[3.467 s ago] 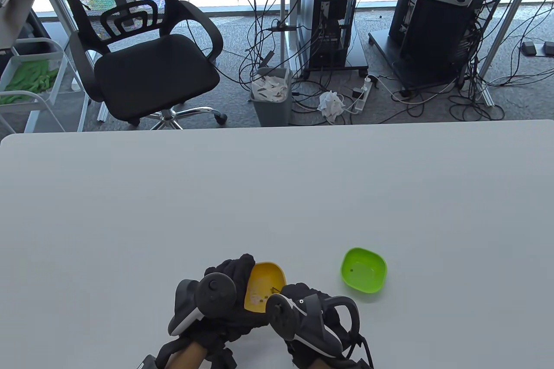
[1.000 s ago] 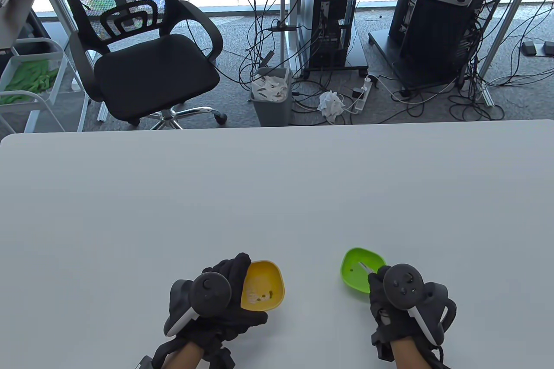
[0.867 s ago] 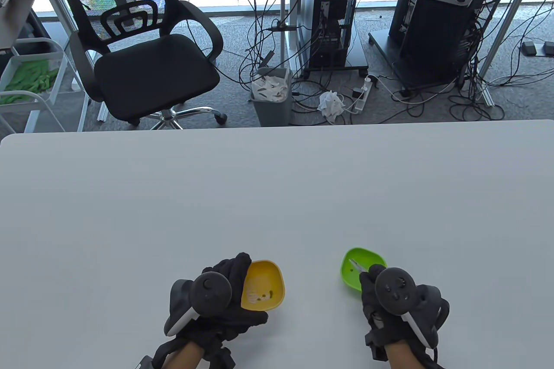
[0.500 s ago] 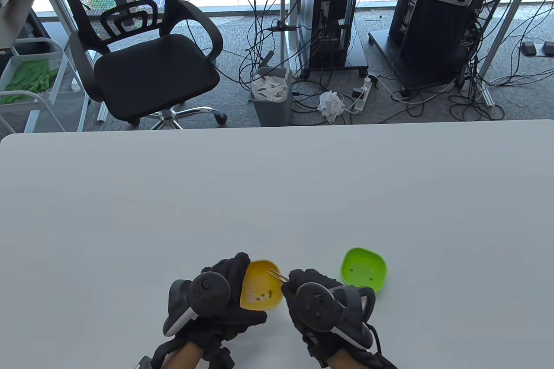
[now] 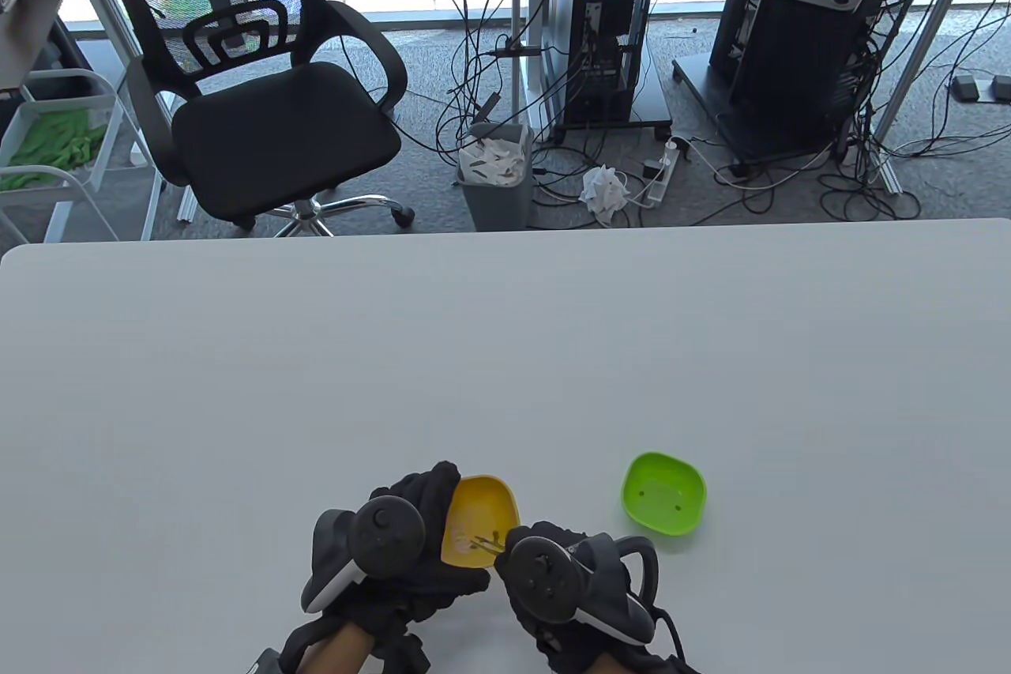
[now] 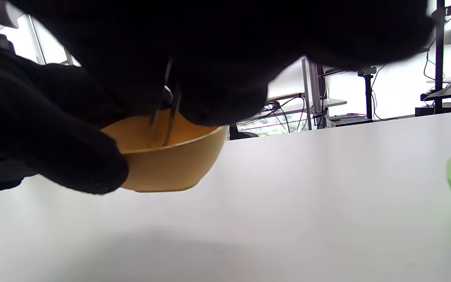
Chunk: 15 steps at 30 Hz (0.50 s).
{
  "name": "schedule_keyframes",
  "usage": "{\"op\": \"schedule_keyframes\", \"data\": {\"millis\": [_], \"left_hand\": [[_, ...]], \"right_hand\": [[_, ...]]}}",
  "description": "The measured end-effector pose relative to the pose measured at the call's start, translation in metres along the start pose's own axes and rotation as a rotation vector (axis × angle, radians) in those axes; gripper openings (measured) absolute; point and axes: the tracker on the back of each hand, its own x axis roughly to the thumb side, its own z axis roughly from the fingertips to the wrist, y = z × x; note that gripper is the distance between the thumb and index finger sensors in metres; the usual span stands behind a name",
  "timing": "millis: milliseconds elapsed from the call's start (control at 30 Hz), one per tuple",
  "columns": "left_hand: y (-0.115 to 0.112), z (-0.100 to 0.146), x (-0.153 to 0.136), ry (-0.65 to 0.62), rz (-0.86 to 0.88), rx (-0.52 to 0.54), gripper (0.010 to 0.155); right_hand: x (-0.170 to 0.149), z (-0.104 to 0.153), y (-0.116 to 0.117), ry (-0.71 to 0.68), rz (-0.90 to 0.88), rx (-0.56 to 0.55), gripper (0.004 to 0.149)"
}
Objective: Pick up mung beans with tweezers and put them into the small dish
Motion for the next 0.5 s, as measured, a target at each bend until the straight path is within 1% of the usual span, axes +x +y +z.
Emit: {"op": "schedule_keyframes", "data": {"millis": [500], "left_hand": [[-0.0007,-0.0004,0.0013,-0.01,-0.014,-0.005,0.12]], "right_hand": [[0.0046,-0.0023,0.003,0.01,0.035,0.04,0.036]]}}
